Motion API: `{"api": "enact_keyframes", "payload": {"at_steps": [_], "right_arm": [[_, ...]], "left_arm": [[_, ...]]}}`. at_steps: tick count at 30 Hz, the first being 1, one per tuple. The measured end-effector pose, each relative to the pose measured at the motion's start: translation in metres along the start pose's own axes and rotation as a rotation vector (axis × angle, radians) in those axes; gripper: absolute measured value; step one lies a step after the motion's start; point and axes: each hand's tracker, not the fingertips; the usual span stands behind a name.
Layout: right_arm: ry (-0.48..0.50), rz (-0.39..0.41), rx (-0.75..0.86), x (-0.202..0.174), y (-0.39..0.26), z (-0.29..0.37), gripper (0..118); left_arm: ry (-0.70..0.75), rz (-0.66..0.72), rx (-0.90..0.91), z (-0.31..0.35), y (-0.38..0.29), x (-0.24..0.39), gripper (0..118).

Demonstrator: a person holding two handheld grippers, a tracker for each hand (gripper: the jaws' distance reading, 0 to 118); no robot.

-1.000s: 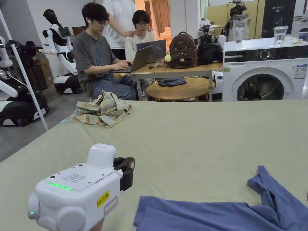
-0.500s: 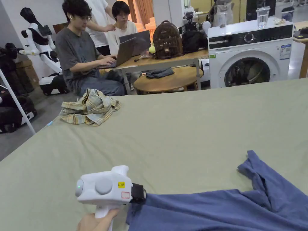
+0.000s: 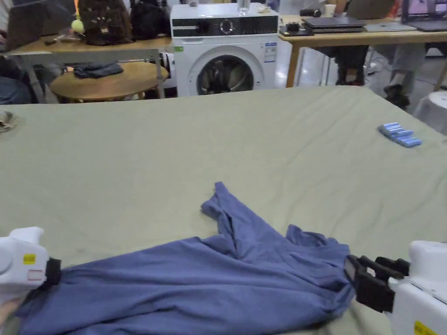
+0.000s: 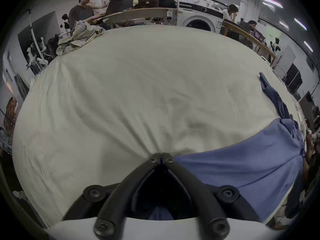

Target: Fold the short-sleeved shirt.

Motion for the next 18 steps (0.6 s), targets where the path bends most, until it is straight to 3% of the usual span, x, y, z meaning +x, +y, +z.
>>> {"api": "enact_keyframes", "payload": {"at_steps": [2,5,6,8,11,14,18], "right_arm": [[0.048,-0.088,-0.063,0.011,-0.011,-0.01,59],[0.047,-0.225,-0.151,0.016,-0.027,-0.036,59],[0.052,-0.268,-0.177,0.019,-0.033,-0.047,50],[0.064,-0.324,-0.233,0.023,-0.04,-0.067,12],[0.119,-0.412,-0.236,0.028,-0.046,-0.081,5],[0.125,-0.367,-0.183,0.026,-0.038,-0.069,3],[0.187,-0.273,-0.07,0.017,-0.007,-0.045,3]], "left_arm": [[-0.014,0.024,0.005,0.006,-0.004,0.004,0],[-0.024,0.034,0.014,0.009,-0.007,0.003,0],[-0.027,0.037,0.014,0.01,-0.006,0.005,0],[-0.042,0.046,0.001,0.011,-0.007,0.006,0],[-0.067,0.072,-0.005,0.002,0.0,-0.013,0],[-0.117,0.138,0.037,0.016,-0.006,-0.017,0],[-0.082,0.029,0.268,0.071,-0.009,-0.023,0]]}}
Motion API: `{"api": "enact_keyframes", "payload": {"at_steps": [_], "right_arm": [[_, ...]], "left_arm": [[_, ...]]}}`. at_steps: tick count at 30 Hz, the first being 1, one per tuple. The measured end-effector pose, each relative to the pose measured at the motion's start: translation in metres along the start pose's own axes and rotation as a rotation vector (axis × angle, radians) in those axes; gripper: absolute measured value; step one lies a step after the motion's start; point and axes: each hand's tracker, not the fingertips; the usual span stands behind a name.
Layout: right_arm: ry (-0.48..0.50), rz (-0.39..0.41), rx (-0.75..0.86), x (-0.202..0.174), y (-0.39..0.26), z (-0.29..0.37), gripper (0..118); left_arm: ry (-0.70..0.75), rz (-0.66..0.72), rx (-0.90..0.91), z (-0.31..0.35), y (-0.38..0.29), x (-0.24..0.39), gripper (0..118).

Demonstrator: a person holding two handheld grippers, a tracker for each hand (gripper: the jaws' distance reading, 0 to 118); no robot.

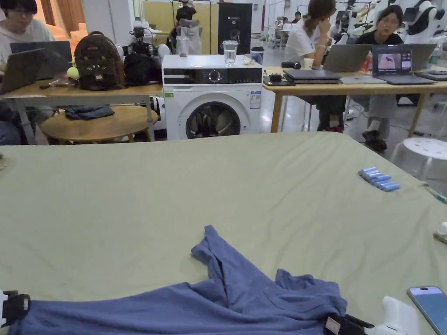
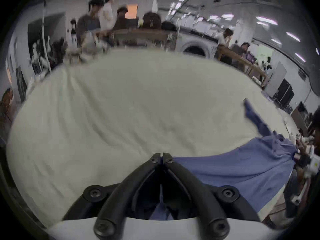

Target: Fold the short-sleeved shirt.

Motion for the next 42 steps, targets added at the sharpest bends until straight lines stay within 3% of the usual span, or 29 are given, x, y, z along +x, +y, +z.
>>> {"api": "enact_keyframes", "payload": {"at_steps": [7,10,15,21,28,34,37,42], "right_arm": [[0.089,0.304,0.131,-0.087,0.101,0.011,3],[0.125,0.344,0.212,-0.118,0.152,0.018,3],[0.113,0.359,0.321,-0.162,0.229,0.025,3],[0.049,0.439,0.415,-0.212,0.294,0.021,3],[-0.04,0.522,0.469,-0.262,0.355,-0.015,3],[-0.06,0.499,0.496,-0.272,0.382,-0.056,3],[-0.065,0.467,0.464,-0.268,0.383,-0.08,3],[-0.098,0.466,0.365,-0.244,0.356,-0.132,3]], "left_arm": [[-0.119,-0.007,0.371,0.148,0.083,0.021,0],[-0.082,-0.051,0.536,0.195,0.119,0.028,0],[-0.033,-0.031,0.62,0.224,0.173,0.025,0],[0.081,-0.019,0.638,0.211,0.238,0.029,0],[0.106,-0.013,0.669,0.178,0.302,0.032,0],[0.1,0.008,0.658,0.146,0.327,0.024,0],[0.143,-0.046,0.619,0.116,0.339,0.016,0],[0.106,-0.009,0.555,0.078,0.307,0.011,0]]}}
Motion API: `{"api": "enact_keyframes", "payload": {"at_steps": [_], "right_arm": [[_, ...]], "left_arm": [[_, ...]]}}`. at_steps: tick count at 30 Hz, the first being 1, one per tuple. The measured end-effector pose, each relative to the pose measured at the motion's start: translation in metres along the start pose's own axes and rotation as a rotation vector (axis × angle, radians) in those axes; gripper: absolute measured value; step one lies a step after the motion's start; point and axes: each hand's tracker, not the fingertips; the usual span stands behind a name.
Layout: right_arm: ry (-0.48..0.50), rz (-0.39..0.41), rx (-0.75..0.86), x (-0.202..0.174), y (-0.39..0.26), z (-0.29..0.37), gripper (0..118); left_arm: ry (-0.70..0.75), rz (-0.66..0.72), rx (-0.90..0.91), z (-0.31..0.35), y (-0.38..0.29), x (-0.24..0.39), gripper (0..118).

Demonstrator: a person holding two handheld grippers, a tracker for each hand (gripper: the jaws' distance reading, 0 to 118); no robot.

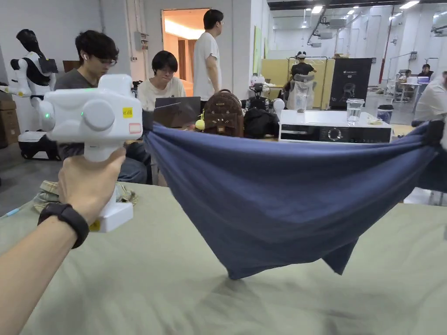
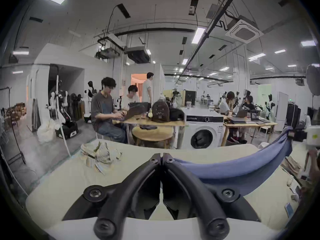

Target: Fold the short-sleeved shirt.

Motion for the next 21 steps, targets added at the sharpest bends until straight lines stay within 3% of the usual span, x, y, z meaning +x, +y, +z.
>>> {"api": "enact_keyframes", "payload": {"at_steps": [4,7,9,12,16,18,21], "right_arm": [[0.008,-0.015,-0.109,0.012,-0.078,-0.012,3],[0.019,-0.029,-0.142,0.029,-0.144,0.019,3],[0.004,-0.081,-0.204,0.041,-0.189,0.053,3],[0.0,-0.245,-0.277,0.062,-0.262,0.111,3],[-0.028,-0.298,-0.347,0.069,-0.341,0.192,3],[-0.016,-0.37,-0.355,0.072,-0.365,0.22,3],[-0.057,-0.378,-0.376,0.071,-0.387,0.253,3]], "left_arm": [[-0.041,0.013,-0.132,0.004,-0.077,-0.002,0],[-0.118,0.042,-0.187,0.042,-0.137,-0.001,0],[-0.148,0.048,-0.215,0.074,-0.177,-0.004,0],[-0.173,0.133,-0.255,0.13,-0.236,-0.01,0],[-0.175,0.31,-0.317,0.189,-0.304,-0.039,0],[-0.144,0.287,-0.379,0.212,-0.321,-0.046,0],[-0.131,0.245,-0.419,0.239,-0.344,-0.05,0]]}}
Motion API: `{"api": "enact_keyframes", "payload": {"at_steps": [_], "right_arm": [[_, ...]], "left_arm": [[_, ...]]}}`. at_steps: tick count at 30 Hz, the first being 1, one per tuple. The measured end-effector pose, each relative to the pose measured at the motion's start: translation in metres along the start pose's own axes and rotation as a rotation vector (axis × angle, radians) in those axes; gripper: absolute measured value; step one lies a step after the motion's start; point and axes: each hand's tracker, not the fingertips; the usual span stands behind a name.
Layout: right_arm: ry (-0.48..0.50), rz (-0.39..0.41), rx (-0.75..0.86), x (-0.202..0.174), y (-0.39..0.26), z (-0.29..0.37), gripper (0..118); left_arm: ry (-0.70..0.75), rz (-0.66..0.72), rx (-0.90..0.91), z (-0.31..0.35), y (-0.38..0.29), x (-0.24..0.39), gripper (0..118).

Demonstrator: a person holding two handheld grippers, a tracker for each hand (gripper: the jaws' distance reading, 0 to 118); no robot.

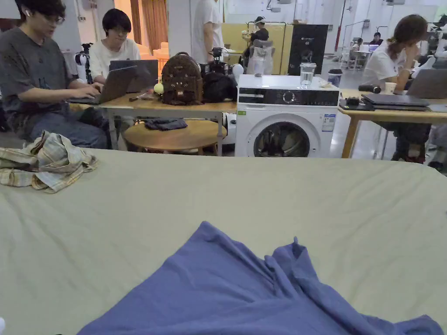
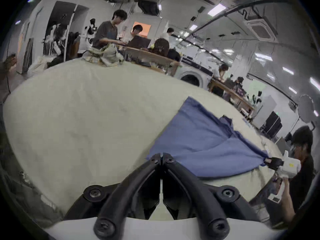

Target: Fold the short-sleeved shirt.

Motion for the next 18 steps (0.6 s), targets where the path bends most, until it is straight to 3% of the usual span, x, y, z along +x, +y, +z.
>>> {"api": "enact_keyframes", "payload": {"at_steps": [2,4,5,6,7,8,9,13,18], "right_arm": [[-0.03,0.019,0.003,0.005,-0.012,0.006,3],[0.004,0.031,0.009,0.007,-0.02,0.013,8],[-0.008,0.073,0.006,0.005,-0.022,0.013,19],[-0.059,0.119,0.004,0.003,-0.022,0.015,40],[-0.091,0.154,0.029,0.003,-0.024,0.019,50],[-0.102,0.173,0.053,0.006,-0.026,0.027,51],[-0.098,0.185,0.08,0.007,-0.025,0.036,51],[-0.067,0.241,0.207,-0.003,-0.017,0.07,51],[0.075,0.343,0.299,-0.049,0.015,0.071,48]], "left_arm": [[0.021,-0.038,-0.045,0.002,-0.012,-0.001,0],[0.012,-0.021,-0.034,0.002,-0.023,-0.003,0],[-0.005,-0.007,-0.057,-0.003,-0.028,-0.015,0],[-0.005,-0.001,-0.087,-0.006,-0.029,-0.016,3],[0.002,-0.011,-0.072,-0.006,-0.031,-0.015,18],[0.038,-0.041,-0.063,-0.006,-0.032,-0.012,31],[0.08,-0.091,-0.037,0.004,-0.03,0.0,34],[0.029,-0.138,0.15,0.024,-0.017,0.016,34],[-0.01,-0.313,0.364,0.055,0.021,0.119,34]]}}
